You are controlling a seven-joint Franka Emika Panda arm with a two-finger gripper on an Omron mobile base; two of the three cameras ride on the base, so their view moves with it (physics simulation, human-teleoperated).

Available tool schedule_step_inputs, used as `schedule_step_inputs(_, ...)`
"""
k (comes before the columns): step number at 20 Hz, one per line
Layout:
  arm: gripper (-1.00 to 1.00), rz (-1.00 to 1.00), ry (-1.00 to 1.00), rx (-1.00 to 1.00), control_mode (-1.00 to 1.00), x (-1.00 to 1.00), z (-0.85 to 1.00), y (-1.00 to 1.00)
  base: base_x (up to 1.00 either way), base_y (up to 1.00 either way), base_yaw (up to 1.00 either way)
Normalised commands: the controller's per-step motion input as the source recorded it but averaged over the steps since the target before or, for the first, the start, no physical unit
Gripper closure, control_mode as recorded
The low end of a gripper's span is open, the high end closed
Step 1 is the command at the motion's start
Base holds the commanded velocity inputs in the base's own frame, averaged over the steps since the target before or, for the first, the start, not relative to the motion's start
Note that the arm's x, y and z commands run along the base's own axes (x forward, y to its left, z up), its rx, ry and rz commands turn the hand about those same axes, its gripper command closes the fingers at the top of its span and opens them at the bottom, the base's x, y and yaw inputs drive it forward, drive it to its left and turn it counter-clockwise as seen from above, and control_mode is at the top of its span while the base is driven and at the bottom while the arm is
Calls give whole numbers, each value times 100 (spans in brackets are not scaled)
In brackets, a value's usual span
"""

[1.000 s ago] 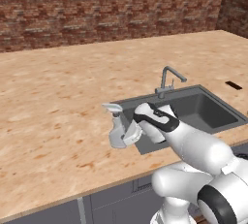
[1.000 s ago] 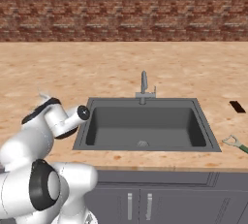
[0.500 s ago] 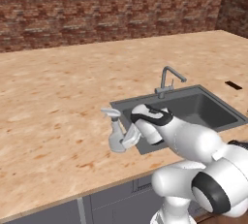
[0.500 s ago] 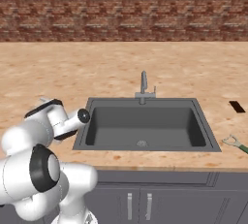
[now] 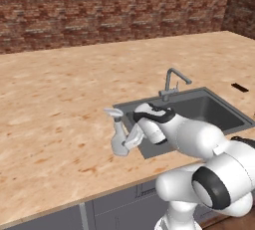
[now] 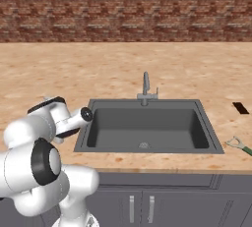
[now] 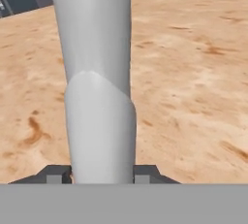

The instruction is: Open the cabinet. Pick the spray and place it next to the sink. Then close the cabinet.

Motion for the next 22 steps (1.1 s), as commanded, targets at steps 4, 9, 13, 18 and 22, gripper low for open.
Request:
schedule_step_inputs(4, 100, 0, -14, 0, -100, -12, -17, 0, 0, 0, 0)
schedule_step_inputs(9, 100, 0, -29, 0, -100, -14, -23, 0, 0, 0, 0)
schedule_step_inputs(13, 100, 0, -13, 0, -100, -6, -12, 0, 0, 0, 0)
schedule_step_inputs(18, -100, 0, 0, 0, -100, 0, 0, 0, 0, 0, 0)
schedule_step_inputs(22, -100, 0, 0, 0, -100, 0, 0, 0, 0, 0, 0)
